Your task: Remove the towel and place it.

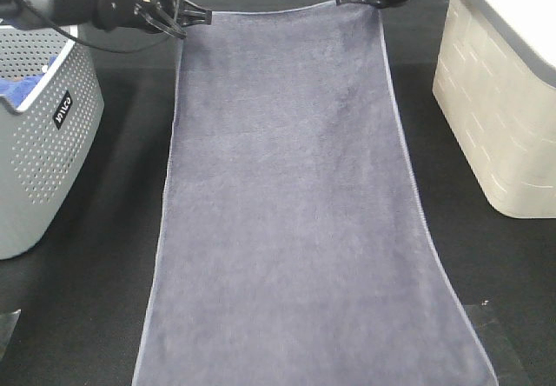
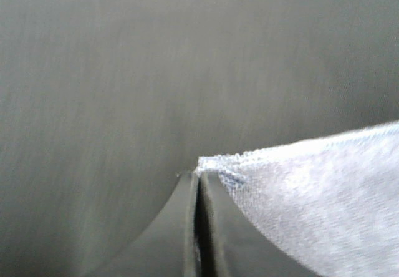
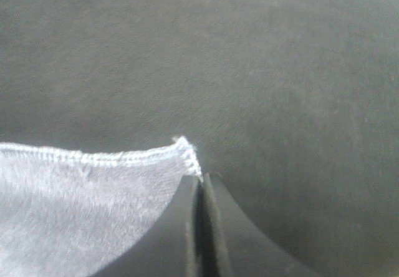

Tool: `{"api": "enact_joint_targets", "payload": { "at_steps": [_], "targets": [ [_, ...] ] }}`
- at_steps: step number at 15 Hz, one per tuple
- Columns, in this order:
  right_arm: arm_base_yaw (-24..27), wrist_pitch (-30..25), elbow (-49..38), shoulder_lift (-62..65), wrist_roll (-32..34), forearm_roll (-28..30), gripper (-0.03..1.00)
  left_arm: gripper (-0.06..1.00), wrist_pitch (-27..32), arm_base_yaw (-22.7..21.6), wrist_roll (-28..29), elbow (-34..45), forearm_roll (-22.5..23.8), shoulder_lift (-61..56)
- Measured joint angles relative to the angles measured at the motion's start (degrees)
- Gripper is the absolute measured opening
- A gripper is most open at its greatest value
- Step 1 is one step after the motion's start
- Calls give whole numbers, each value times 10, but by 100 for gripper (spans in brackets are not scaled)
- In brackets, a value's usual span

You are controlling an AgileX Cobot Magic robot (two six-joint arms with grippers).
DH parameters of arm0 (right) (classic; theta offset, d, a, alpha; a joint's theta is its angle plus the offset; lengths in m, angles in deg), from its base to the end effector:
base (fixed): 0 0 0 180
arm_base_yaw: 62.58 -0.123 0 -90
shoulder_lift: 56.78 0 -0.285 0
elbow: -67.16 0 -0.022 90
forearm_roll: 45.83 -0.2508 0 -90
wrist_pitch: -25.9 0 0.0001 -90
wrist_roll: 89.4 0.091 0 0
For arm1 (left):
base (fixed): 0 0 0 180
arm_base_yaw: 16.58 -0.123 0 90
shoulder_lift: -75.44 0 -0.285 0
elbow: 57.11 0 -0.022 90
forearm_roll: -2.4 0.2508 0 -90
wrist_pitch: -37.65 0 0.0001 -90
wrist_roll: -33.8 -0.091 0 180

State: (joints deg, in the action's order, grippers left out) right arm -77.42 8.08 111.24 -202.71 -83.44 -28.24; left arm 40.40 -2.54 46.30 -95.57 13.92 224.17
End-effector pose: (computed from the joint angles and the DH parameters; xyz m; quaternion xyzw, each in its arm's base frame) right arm 0.5486 0.1366 0.2088 -0.1682 0.8439 -0.0221 0.5089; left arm 0.5534 -0.1375 0.1691 0.0921 0.8286 -0.0683 0.5480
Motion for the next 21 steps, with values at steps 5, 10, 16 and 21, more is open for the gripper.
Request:
{"api": "enact_joint_targets", "payload": {
  "at_steps": [5, 10, 16, 21],
  "targets": [
    [25, 115, 0, -46, 0, 5, 0, 0, -140, -3, -5, -36, 2, 69],
    [38, 173, 0, -80, 0, 6, 0, 0, -228, -9, -8, -41, 2, 111],
    [38, 203, 0, -116, 0, 6, 0, 0, -218, -9, -11, -41, 5, 131],
    [38, 215, 0, -145, 0, 6, 14, 1, -171, -9, -11, -42, 5, 143]
  ]
}}
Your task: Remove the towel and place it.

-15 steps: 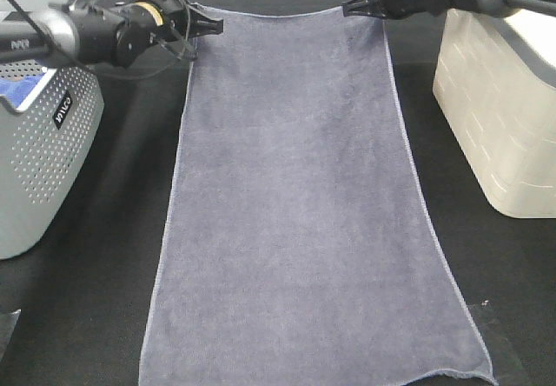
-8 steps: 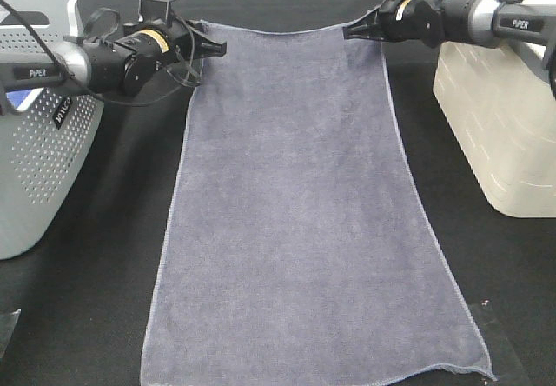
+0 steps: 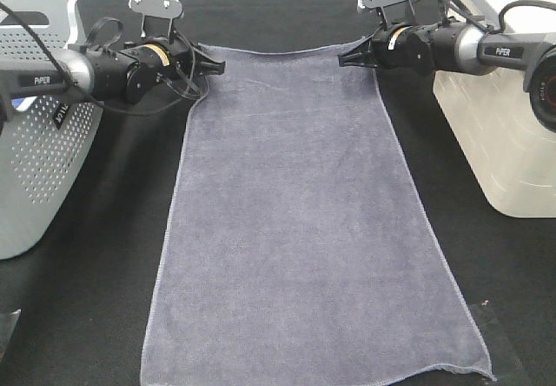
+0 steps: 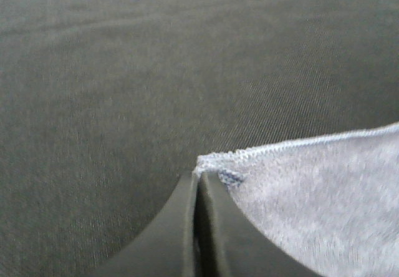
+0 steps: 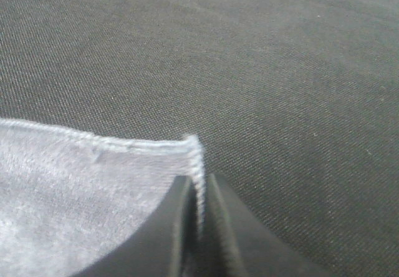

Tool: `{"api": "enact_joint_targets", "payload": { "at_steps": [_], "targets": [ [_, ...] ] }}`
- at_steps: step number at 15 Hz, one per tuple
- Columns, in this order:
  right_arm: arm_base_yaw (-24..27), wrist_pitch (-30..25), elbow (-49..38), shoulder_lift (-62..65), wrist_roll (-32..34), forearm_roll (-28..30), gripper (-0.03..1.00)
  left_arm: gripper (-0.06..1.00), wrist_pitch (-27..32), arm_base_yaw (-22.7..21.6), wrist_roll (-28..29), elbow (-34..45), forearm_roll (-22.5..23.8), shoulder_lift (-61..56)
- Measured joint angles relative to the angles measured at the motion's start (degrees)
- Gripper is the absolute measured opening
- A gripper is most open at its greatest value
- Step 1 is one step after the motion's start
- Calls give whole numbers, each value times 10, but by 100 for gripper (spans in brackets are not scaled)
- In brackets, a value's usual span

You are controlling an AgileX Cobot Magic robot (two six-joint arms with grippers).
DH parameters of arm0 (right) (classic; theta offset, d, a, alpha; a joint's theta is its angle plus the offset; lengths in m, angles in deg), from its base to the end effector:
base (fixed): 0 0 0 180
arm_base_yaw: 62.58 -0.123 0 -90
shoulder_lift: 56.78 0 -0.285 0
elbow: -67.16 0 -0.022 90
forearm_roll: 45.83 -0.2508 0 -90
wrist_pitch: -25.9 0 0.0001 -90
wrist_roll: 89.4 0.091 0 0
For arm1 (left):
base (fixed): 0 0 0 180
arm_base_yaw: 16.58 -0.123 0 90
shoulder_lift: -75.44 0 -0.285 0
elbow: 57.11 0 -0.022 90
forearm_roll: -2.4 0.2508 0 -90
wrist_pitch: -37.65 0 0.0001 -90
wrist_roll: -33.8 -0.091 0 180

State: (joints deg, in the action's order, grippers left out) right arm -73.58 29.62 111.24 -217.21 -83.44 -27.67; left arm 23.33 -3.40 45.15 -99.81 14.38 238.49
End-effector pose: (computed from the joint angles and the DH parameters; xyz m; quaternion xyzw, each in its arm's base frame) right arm 0.5757 0.1138 0.0915 -0.1727 0.8149 0.0028 0.5533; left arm 0.5708 -0.1385 0.0727 0.1090 0.7928 -0.0878 0.5932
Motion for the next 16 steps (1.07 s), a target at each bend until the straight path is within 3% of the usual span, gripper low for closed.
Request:
{"api": "enact_joint_targets", "payload": {
  "at_steps": [2, 4, 6, 7, 10, 13, 16],
  "targets": [
    [0, 1, 0, -1, 0, 0, 22, 12, 11, 0, -1, 0, 0, 6],
    [0, 1, 0, -2, 0, 0, 32, 39, 9, 0, -1, 0, 0, 7],
    [0, 2, 0, -2, 0, 0, 51, 61, -4, 0, -1, 0, 0, 7],
    [0, 3, 0, -3, 0, 0, 61, 66, -10, 0, -1, 0, 0, 7],
    [0, 5, 0, -3, 0, 0, 79, 69, -12, 0, -1, 0, 0, 7],
    [0, 3, 0, -3, 0, 0, 82, 69, -13, 0, 1, 0, 0, 7],
    [0, -37, 0, 15, 0, 0, 82, 69, -7, 0, 1, 0, 0, -1]
  ]
}}
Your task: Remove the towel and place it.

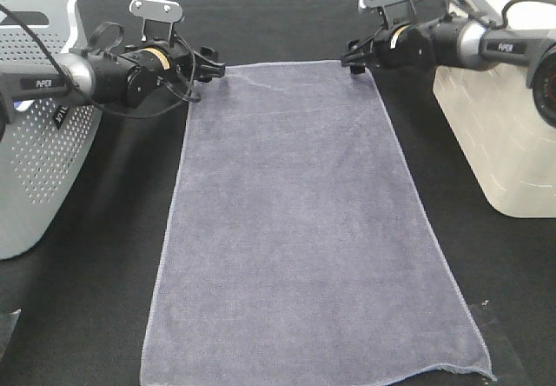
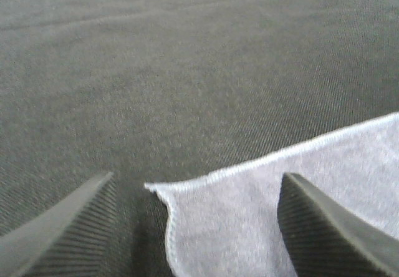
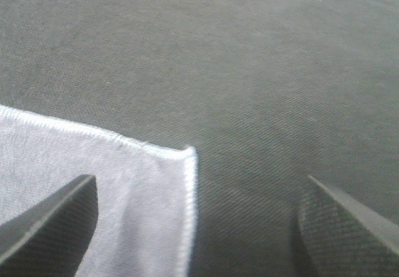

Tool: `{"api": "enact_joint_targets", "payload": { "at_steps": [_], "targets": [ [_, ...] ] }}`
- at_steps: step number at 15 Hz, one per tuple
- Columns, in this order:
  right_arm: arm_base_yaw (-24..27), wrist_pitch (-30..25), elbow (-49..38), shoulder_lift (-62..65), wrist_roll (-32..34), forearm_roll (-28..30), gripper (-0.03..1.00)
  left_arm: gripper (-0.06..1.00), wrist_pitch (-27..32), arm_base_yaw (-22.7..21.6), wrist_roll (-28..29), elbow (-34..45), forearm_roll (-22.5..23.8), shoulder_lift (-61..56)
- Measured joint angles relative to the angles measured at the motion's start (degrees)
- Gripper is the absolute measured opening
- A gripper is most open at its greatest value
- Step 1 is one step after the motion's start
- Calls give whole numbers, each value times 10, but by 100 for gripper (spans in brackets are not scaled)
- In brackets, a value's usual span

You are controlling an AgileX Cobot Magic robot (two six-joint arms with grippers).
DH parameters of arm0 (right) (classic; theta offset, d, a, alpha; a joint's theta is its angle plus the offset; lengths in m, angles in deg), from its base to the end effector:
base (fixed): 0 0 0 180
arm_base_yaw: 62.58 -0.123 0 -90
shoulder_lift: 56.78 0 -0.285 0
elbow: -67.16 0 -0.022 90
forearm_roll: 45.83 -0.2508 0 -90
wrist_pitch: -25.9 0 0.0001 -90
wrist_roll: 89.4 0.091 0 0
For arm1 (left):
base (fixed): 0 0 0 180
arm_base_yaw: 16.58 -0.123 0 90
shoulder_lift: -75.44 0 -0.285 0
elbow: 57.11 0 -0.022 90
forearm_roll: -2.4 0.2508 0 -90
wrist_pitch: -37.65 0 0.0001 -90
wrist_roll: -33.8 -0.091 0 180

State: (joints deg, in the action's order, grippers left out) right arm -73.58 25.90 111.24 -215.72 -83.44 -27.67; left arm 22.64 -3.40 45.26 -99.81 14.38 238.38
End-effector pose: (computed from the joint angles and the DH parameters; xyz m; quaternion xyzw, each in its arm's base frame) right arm 0.5746 0.1116 0.1016 -0.1695 0.8255 -0.0056 0.5383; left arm 0.5711 -0.1388 0.0749 0.1083 0.7887 -0.0900 0.5984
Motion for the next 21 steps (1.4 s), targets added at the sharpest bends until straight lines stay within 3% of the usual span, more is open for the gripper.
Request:
{"api": "enact_joint_targets", "payload": {
  "at_steps": [5, 9, 11, 13, 17, 19, 21],
  "targets": [
    [-1, -69, 0, 89, 1, -25, 82, 69, 13, 22, 10, -1, 0, -80],
    [-1, -157, 0, 176, 2, -48, 82, 69, 132, 39, 10, -1, 0, -163],
    [0, -217, 0, 224, 2, -80, 82, 69, 225, 44, 10, -1, 0, -213],
    [0, -305, 0, 273, -16, -118, 82, 69, 372, 47, 10, -1, 0, -269],
    [0, -524, 0, 362, -93, -186, 82, 69, 662, 49, 10, -1, 0, -395],
    [0, -641, 0, 390, -103, -192, 82, 66, 788, 50, 6, -2, -4, -443],
    [0, -690, -5, 408, -112, -192, 82, 64, 839, 50, -3, 13, -6, -489]
  ]
}}
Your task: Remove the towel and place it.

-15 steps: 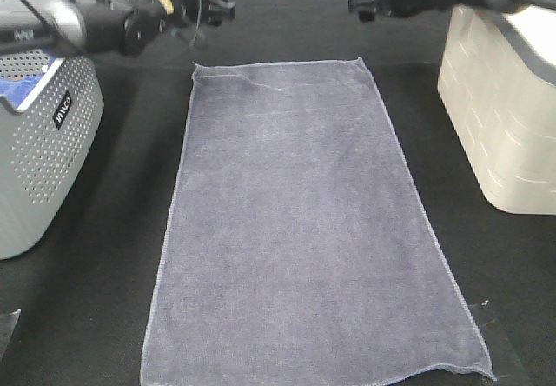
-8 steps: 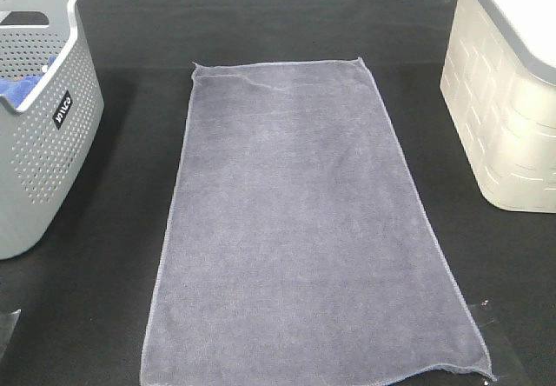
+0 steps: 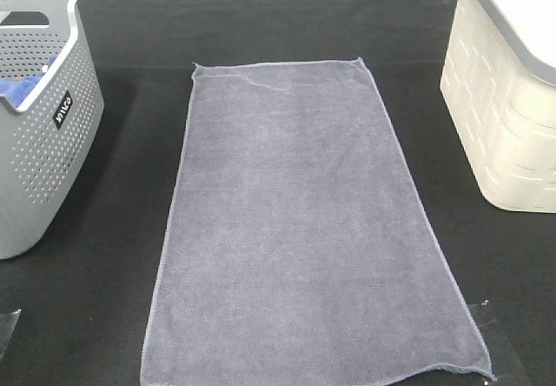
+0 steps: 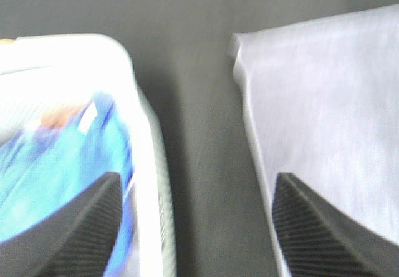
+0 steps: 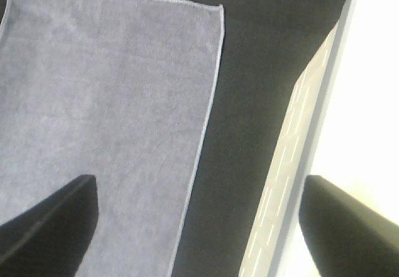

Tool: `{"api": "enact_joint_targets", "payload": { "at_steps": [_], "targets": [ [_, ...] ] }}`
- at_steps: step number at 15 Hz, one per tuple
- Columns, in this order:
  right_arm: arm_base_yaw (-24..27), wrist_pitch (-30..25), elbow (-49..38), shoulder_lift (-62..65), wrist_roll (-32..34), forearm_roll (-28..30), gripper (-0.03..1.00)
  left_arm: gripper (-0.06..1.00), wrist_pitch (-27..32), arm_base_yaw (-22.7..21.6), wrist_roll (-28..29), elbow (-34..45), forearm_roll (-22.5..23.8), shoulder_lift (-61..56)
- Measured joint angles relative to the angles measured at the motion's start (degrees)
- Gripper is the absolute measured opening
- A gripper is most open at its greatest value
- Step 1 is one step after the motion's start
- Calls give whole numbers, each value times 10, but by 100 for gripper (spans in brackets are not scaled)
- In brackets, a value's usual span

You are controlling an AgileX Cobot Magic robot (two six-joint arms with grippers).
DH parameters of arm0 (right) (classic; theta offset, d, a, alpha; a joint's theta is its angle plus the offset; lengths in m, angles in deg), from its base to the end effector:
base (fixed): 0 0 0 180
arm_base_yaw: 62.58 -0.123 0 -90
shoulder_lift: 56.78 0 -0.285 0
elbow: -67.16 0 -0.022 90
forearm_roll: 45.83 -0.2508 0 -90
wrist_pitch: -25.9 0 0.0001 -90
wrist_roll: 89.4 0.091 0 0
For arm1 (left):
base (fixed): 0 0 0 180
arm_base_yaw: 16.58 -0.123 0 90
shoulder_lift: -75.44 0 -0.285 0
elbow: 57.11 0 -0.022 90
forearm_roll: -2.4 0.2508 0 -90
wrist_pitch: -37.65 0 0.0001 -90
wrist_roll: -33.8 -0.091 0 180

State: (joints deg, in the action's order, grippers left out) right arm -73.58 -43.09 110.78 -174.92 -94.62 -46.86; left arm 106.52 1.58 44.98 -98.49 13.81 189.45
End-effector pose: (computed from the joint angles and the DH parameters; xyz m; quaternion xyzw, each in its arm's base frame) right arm 0.4162 0.0825 0.3892 -0.1335 0.9403 0.0248 0.3122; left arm 0.3899 -0.1102 0.4095 0.0604 0.9375 0.0130 0.3425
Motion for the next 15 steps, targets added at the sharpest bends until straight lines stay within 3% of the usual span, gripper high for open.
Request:
{"api": "enact_joint_targets", "payload": {
  "at_steps": [4, 11, 15],
  "targets": [
    [0, -5, -163, 124, 6, -4, 82, 64, 3, 0, -7, 170, -6, -141],
    [0, -6, -577, 421, 10, -38, 82, 63, 10, 0, -7, 602, -69, -404],
    [0, -6, -761, 586, 10, -45, 82, 63, -47, 0, -8, 777, -93, -536]
  ]
}}
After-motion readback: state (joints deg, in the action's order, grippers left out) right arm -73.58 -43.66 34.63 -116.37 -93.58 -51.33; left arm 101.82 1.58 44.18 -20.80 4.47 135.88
